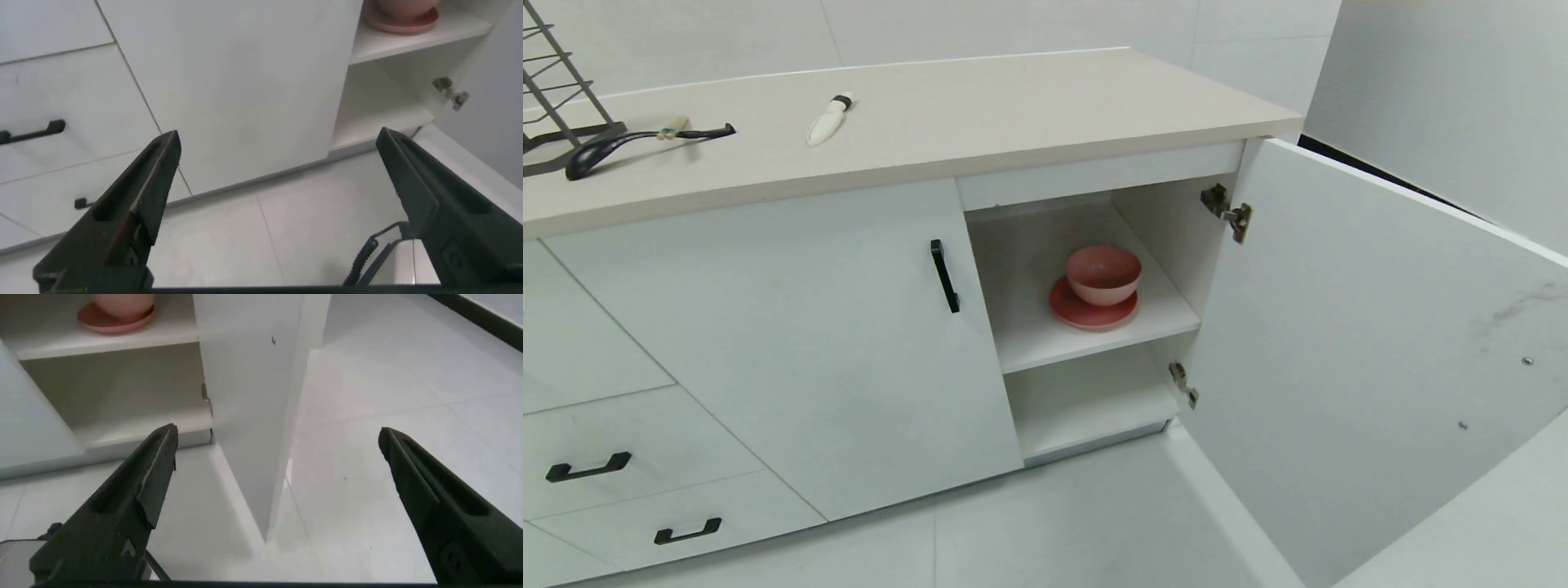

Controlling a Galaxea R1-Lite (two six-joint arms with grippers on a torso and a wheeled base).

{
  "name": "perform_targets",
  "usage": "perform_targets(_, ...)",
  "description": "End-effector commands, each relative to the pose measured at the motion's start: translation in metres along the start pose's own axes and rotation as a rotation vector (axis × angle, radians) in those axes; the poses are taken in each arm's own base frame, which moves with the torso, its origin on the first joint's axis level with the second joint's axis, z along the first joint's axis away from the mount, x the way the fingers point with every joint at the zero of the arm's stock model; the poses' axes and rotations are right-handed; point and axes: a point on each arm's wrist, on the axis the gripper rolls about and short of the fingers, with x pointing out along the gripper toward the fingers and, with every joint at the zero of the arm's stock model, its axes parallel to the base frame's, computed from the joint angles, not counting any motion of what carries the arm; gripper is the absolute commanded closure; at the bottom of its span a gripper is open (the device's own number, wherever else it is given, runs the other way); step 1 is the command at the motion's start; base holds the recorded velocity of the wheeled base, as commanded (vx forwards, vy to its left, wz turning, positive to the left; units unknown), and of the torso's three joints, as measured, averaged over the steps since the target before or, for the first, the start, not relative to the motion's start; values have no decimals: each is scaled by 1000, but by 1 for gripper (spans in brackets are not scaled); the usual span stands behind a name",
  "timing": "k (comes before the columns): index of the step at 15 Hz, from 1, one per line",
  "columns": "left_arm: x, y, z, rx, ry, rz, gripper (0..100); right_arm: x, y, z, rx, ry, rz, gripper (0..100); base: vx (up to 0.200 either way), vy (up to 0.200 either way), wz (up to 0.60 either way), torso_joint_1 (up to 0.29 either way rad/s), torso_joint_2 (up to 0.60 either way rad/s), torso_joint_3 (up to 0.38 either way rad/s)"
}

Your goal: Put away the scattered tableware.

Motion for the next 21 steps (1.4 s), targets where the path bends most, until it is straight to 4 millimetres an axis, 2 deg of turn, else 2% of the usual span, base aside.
perform_targets(1,0,0,0,-1,2,0,0,0,0,0,-1,8,0,0,-200,0,0,7,2,2)
perform_targets(7,0,0,0,1,2,0,0,0,0,0,7,6,13,0,0,0,0,0,0,0)
perform_targets(13,0,0,0,1,2,0,0,0,0,0,10,6,13,0,0,-200,0,5,2,2)
perform_targets(15,0,0,0,-1,2,0,0,0,0,0,10,6,13,0,-200,-200,0,7,2,2)
perform_targets(21,0,0,0,-1,2,0,0,0,0,0,10,6,13,0,-200,0,0,4,-2,6)
